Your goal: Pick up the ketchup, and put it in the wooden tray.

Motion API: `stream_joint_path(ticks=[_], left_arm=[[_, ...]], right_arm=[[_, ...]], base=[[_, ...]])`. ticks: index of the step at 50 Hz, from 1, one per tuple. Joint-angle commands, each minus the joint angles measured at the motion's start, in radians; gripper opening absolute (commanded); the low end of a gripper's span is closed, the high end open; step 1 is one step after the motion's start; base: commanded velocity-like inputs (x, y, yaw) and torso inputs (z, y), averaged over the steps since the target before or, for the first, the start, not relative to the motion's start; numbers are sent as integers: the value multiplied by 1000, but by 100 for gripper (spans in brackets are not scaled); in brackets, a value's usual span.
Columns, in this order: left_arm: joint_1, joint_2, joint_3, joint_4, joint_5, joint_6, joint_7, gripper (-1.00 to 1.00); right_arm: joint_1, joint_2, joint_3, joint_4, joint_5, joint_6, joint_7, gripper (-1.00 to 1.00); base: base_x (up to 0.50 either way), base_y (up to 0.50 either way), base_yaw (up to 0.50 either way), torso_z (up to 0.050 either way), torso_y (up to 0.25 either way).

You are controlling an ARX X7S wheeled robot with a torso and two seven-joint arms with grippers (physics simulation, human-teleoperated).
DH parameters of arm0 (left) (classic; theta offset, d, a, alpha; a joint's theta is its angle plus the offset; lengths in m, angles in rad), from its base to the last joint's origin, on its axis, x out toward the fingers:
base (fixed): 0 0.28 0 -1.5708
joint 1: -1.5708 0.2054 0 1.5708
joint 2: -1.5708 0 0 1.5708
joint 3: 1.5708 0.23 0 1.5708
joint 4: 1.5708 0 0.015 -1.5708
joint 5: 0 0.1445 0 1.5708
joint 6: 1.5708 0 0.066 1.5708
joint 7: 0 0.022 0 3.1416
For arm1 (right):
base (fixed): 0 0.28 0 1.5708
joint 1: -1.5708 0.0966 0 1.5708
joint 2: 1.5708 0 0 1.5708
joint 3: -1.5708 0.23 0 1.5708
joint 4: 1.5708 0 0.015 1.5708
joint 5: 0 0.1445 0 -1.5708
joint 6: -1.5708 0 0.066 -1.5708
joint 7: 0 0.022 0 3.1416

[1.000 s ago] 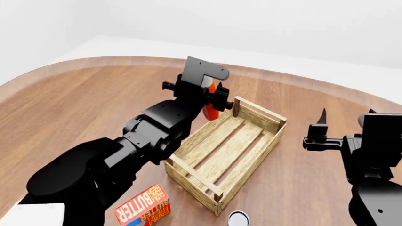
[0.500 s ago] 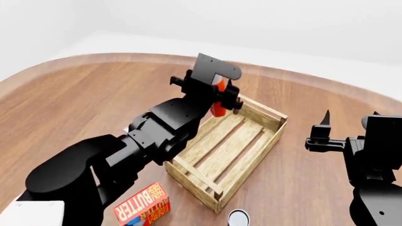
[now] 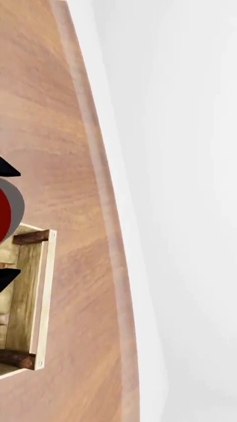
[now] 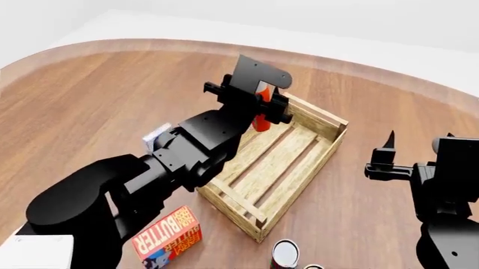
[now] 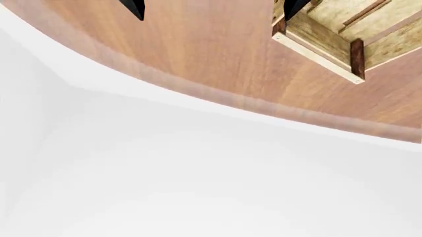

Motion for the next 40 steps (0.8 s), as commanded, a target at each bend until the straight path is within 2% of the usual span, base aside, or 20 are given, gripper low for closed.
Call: stream_joint_path(ticks=[1, 40], left_arm=[[-19, 1, -8, 12, -9, 5, -3, -100], [-26, 1, -12, 28, 64, -62, 6, -100]], right_arm=[[-1, 0, -1, 1, -2, -4, 7, 100], [-2, -2, 1, 3, 0, -16, 20, 100]], base=[[0, 0, 0, 2, -127], [-1, 0, 0, 3, -127]])
